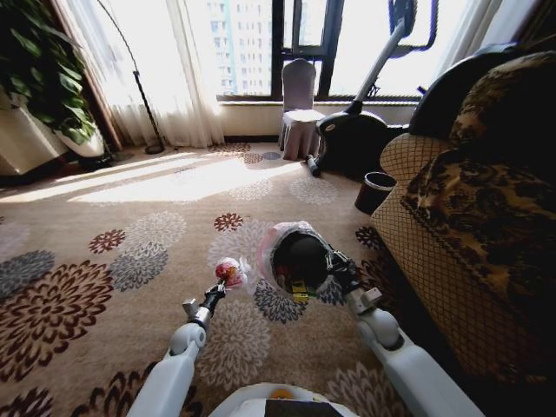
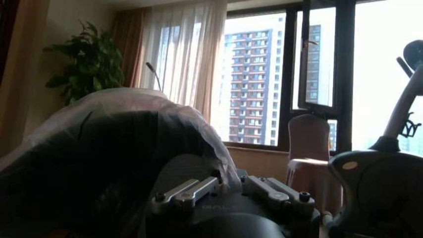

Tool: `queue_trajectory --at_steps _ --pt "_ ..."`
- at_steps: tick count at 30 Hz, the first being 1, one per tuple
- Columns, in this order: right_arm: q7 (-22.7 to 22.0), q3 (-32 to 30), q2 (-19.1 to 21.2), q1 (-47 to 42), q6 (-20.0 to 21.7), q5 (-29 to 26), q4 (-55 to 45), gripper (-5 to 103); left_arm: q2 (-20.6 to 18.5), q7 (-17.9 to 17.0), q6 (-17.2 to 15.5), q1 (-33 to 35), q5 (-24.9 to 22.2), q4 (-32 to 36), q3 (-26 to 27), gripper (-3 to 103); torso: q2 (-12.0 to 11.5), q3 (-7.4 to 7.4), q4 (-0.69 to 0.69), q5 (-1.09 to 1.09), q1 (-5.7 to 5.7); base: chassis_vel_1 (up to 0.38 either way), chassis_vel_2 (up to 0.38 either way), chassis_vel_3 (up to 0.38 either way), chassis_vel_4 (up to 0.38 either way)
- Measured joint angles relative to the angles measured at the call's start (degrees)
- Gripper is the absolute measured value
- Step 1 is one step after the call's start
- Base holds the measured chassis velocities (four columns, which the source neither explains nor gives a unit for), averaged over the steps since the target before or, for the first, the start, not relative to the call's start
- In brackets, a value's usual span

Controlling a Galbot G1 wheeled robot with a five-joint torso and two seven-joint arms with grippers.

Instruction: Pick up the trash from the ground and place it into the trash bin.

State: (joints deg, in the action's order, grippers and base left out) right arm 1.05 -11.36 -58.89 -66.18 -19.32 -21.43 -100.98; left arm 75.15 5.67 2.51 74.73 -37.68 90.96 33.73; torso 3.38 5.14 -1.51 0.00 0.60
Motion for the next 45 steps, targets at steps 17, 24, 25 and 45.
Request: queue_trajectory --at_steps 17,24,25,45 --pt "-0.01 11.07 -4.90 19.11 -0.64 -2.53 18.27 0 -1.70 8.62 3.95 7.51 -9.53 29.73 8.40 0 0.00 0.01 0.02 0.01 0.00 0.000 0.000 0.000 0.000" --pt "0.00 15.69 -7.60 26.47 -0.71 -2.16 23.48 0 -1.97 5.68 -3.39 8.76 -17.40 37.85 -0.08 0 0.00 0.01 0.01 0.00 0.00 0.000 0.000 0.000 0.000" --pt "0.00 16.18 -8.68 27.67 -0.93 -1.59 24.41 0 -1.70 3.37 -5.41 8.45 -17.49 38.37 -2.52 0 0.00 0.01 0.03 0.00 0.00 0.000 0.000 0.000 0.000" --pt "0.01 18.39 -10.06 27.51 -3.00 4.01 20.56 0 2.32 -18.99 -15.52 2.07 -11.67 31.98 -15.26 0 0.00 0.01 0.03 0.00 0.01 0.000 0.000 0.000 0.000"
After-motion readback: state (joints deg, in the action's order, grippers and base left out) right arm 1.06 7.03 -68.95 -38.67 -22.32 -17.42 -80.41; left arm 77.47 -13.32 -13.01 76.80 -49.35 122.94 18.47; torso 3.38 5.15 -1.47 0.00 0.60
